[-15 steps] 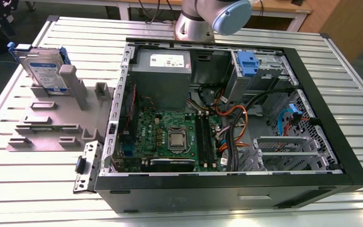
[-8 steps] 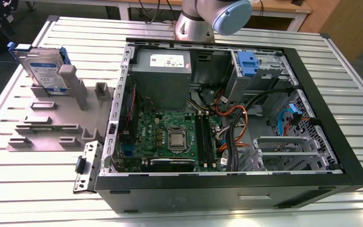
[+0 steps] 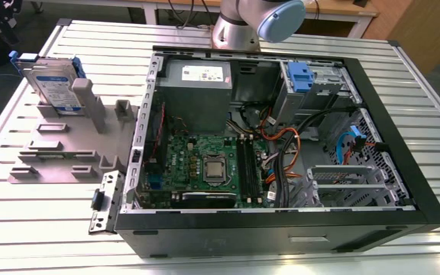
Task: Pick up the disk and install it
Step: 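Pick up the disk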
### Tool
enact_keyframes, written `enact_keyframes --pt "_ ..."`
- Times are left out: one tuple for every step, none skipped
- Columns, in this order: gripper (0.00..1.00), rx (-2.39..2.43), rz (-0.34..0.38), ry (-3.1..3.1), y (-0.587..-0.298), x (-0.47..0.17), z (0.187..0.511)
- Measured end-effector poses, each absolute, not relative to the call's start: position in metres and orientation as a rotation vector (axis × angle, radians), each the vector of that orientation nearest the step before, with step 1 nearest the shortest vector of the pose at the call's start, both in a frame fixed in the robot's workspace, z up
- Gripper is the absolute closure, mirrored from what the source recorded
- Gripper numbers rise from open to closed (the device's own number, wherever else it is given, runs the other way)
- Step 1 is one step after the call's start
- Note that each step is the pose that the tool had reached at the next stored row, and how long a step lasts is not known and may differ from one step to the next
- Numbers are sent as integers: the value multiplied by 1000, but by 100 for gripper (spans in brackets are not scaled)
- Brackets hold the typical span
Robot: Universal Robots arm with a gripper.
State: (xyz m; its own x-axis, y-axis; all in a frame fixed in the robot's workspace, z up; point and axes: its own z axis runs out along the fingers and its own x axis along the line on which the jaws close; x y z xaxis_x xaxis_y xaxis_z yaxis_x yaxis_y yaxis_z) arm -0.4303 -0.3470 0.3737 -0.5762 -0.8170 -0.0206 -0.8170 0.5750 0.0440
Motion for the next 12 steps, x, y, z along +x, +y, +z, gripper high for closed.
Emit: enact_keyframes --pt "89 1460 -76 -2778 -347 -430 374" --pt "89 1480 -76 -2767 -347 -430 374" --pt "89 1503 -76 -2754 -347 -430 374" --pt "89 1526 -76 -2741 -347 -430 373" --pt "89 1551 -76 -2726 -347 -430 373" --pt "89 1572 -76 -2714 -347 -430 373" --pt "89 1592 -76 -2702 -347 -430 373" --pt "89 1610 -76 -2691 -347 -430 373" --pt "89 1626 -76 -2681 -347 -430 373" --pt "89 1639 -76 -2672 -347 -430 373" --pt "89 1647 -76 -2667 -347 -430 373" --pt "89 1651 -76 -2665 -347 -430 373"
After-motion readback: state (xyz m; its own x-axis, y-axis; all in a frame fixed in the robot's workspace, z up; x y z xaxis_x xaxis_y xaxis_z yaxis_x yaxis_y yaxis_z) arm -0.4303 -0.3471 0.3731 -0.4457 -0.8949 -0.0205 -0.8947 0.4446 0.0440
